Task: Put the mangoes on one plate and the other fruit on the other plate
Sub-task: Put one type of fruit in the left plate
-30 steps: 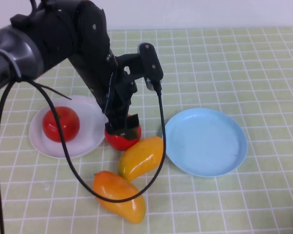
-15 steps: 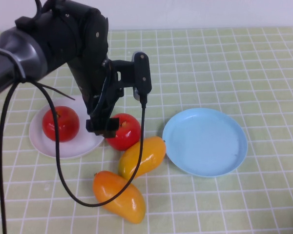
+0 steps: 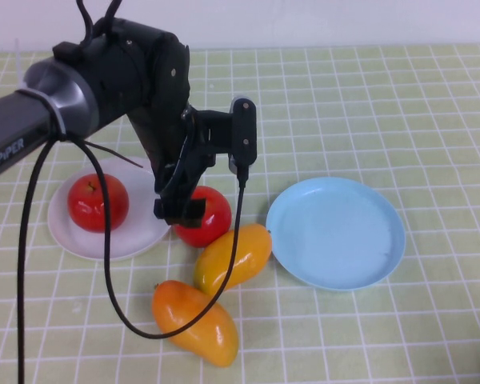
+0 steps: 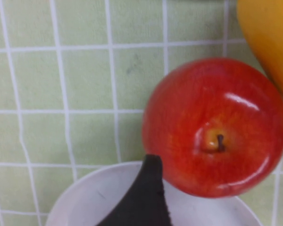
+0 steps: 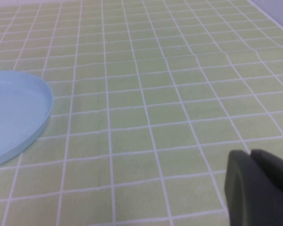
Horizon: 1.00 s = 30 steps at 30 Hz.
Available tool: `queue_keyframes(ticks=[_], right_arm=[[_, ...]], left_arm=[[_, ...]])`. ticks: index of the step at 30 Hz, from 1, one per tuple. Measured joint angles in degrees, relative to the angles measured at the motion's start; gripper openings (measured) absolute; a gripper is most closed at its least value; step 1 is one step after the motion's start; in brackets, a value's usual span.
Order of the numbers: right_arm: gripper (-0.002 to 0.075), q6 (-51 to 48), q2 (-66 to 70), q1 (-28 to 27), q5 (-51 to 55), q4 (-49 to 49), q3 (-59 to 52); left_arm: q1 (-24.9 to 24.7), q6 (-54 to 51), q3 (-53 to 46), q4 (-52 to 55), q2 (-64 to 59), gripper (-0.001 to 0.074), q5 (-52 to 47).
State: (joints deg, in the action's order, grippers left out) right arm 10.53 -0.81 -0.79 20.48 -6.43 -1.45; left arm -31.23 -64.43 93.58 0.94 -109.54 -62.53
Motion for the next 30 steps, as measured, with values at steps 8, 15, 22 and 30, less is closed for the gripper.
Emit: queue_keyframes(ticks=[8, 15, 22, 30], right_arm=[[-0.0017, 0.0, 0.0, 0.0, 0.0, 0.0, 0.0], [-0.0017, 0.0, 0.0, 0.0, 0.0, 0.0, 0.0], [-0.0017, 0.0, 0.0, 0.0, 0.0, 0.0, 0.0], [-0.0017, 0.0, 0.0, 0.0, 0.0, 0.0, 0.0]], left_arm=[[-0.08, -1.7, 0.0, -1.9, -0.89, 0.0669, 0.89], [-0.08, -1.86, 0.0, -2.12, -2.46, 0.0669, 0.96], [0.27, -1.86, 0.36, -2.39, -4.26, 0.0669, 2.52], [0.84, -1.96, 0.44, -2.99, -4.29, 0.0669, 2.77]])
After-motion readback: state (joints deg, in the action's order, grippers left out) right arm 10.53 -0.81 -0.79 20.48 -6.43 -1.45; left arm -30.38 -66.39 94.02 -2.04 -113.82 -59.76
